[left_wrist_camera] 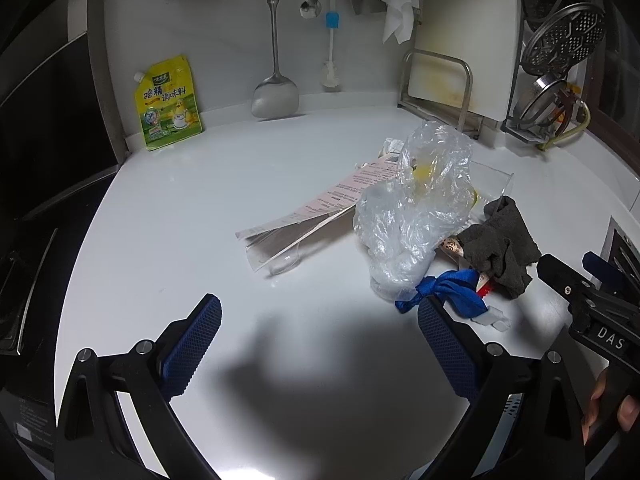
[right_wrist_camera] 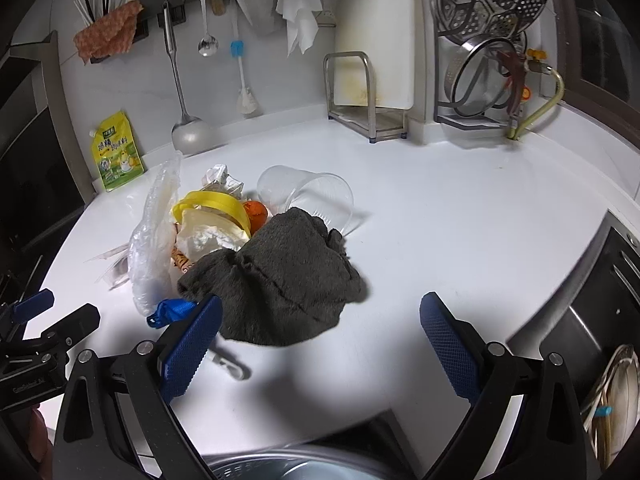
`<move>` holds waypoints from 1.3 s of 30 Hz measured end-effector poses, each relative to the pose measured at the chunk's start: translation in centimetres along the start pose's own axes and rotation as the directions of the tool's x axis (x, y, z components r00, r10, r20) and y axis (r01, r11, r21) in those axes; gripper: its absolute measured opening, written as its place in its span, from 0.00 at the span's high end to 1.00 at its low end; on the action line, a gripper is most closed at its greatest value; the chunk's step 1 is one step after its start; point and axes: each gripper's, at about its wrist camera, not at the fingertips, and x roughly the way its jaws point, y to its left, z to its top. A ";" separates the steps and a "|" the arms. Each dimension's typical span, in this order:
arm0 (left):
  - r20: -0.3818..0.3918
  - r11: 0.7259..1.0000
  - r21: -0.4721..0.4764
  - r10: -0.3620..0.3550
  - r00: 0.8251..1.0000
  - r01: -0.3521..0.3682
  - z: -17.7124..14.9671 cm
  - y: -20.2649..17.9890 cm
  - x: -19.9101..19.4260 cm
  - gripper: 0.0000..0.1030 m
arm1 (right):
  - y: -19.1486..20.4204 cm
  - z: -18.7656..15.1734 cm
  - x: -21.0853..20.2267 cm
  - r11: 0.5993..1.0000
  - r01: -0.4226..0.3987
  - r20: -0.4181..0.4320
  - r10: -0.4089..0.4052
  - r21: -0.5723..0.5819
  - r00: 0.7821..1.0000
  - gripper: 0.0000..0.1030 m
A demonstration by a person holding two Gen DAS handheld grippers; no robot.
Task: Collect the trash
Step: 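Reach the right tool to the dark grey cloth and grasp it, then grasp the clear plastic bag with the left tool while the right tool lifts the cloth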
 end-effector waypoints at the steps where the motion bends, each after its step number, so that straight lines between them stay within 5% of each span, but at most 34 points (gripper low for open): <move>1: -0.001 1.000 -0.001 0.000 1.000 0.000 0.1 -0.1 0.2 0.06 | 0.0 0.1 0.3 1.000 0.000 -0.004 0.000 -0.004 1.000 0.08; 28: -0.023 1.000 0.005 0.001 1.000 -0.001 0.2 -0.9 1.6 0.06 | -0.6 2.5 6.6 0.995 -0.095 -0.115 0.093 -0.012 0.989 0.10; 34: -0.024 1.000 -0.006 -0.002 1.000 0.002 0.4 -0.8 1.7 0.06 | -0.4 1.7 6.3 0.989 -0.150 -0.138 0.145 -0.021 0.980 0.62; 39: -0.018 1.000 -0.009 -0.009 1.000 0.009 0.4 -0.9 1.5 0.06 | -0.6 1.0 5.4 0.984 -0.178 -0.120 0.175 -0.011 0.977 0.77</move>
